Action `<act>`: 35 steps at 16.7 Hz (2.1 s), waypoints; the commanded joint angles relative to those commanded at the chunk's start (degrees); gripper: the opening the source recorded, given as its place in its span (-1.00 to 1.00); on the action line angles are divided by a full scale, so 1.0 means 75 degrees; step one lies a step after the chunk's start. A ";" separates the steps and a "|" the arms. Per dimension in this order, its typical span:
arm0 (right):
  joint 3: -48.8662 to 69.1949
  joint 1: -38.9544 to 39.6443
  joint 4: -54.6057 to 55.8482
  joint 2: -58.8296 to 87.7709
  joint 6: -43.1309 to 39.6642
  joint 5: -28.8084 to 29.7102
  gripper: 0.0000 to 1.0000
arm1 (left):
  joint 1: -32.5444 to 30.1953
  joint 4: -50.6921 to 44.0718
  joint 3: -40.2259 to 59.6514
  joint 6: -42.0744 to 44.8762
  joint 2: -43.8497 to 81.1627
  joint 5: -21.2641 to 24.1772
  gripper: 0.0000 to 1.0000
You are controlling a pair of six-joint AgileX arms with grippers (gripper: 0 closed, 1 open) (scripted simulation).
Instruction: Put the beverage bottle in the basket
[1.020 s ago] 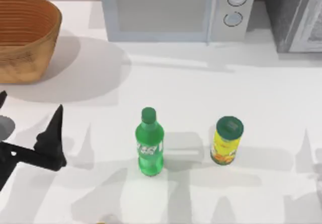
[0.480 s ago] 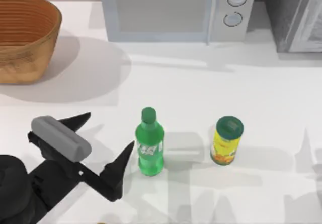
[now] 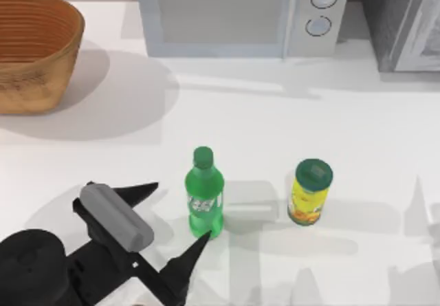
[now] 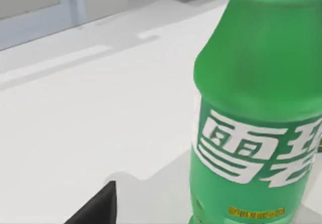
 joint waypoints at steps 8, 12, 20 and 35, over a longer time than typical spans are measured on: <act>0.0000 0.0000 0.0000 0.0000 0.0000 0.0000 1.00 | -0.0046 -0.0267 0.0739 -0.0012 0.0463 -0.0040 1.00; 0.0000 0.0000 0.0000 0.0000 0.0000 0.0000 1.00 | -0.0217 -0.0521 0.1704 -0.0049 0.1163 -0.0205 1.00; 0.0000 0.0000 0.0000 0.0000 0.0000 0.0000 1.00 | -0.0350 -0.0575 0.2069 -0.0074 0.1480 -0.0319 0.85; 0.0000 0.0000 0.0000 0.0000 0.0000 0.0000 1.00 | -0.0350 -0.0575 0.2069 -0.0074 0.1480 -0.0319 -1.00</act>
